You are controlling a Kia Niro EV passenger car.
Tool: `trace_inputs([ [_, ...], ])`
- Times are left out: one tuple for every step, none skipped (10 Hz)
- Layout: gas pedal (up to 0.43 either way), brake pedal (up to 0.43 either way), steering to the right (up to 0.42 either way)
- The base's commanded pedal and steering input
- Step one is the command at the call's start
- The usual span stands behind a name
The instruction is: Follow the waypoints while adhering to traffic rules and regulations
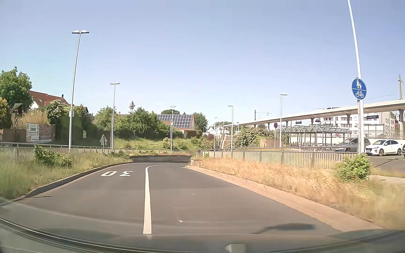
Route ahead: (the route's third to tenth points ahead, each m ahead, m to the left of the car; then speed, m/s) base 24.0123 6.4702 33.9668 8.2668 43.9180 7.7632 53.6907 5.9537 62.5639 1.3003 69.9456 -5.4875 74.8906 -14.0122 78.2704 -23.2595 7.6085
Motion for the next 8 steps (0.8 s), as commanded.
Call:
trace_inputs([
  [0.047,0.030,-0.096],
  [0.039,0.030,-0.096],
  [0.039,0.030,-0.096],
  [0.028,0.030,-0.095],
  [0.020,0.030,-0.096],
  [0.020,0.030,-0.095],
  [0.020,0.030,-0.092],
  [0.020,0.030,-0.087],
])
